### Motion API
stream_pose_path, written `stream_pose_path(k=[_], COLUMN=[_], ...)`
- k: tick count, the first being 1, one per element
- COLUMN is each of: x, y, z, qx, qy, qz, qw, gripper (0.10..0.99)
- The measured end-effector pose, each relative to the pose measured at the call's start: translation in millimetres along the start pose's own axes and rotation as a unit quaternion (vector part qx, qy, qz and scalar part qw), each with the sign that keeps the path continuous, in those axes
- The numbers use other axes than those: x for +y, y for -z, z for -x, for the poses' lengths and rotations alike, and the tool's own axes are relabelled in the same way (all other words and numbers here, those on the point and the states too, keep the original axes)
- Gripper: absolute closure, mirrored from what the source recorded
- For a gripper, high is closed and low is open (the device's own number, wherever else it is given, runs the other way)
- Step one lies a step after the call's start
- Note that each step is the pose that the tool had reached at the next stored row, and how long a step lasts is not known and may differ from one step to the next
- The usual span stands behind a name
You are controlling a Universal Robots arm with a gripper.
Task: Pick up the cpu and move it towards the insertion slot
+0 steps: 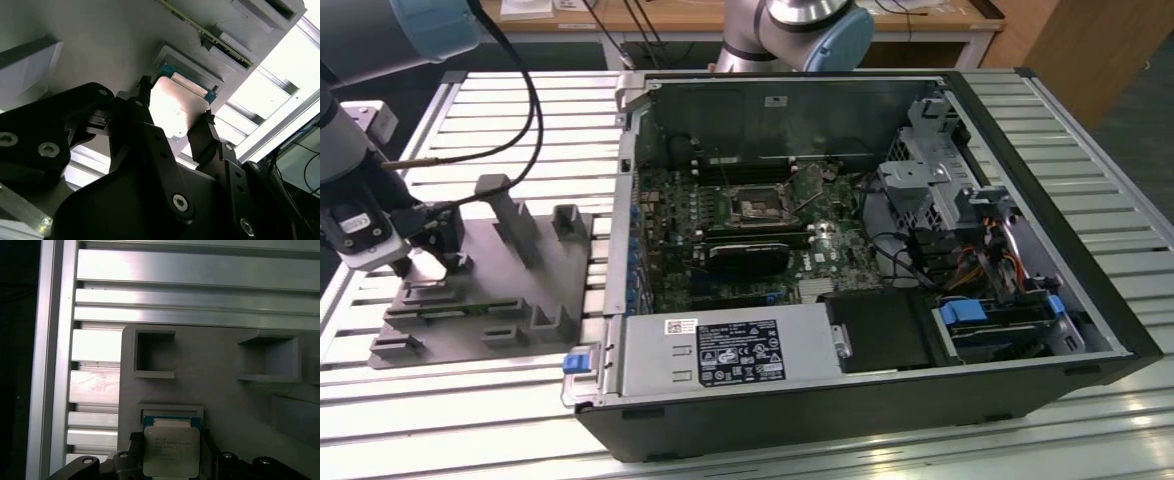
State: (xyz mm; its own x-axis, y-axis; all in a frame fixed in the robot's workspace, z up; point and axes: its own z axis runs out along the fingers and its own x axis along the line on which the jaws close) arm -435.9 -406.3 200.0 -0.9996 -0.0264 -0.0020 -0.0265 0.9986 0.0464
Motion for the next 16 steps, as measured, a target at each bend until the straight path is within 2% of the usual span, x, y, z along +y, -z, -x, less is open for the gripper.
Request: stream_pose_path(k=[6,16], x=[0.6,2.2], y=[2.4,13.7], z=[0.0,0.0], qx=[0.0002,0.0001], qy=[0.000,0.000], qz=[-0.0001,-0.0001], qw=[1.0000,1.0000], gripper=[0.541,0.541])
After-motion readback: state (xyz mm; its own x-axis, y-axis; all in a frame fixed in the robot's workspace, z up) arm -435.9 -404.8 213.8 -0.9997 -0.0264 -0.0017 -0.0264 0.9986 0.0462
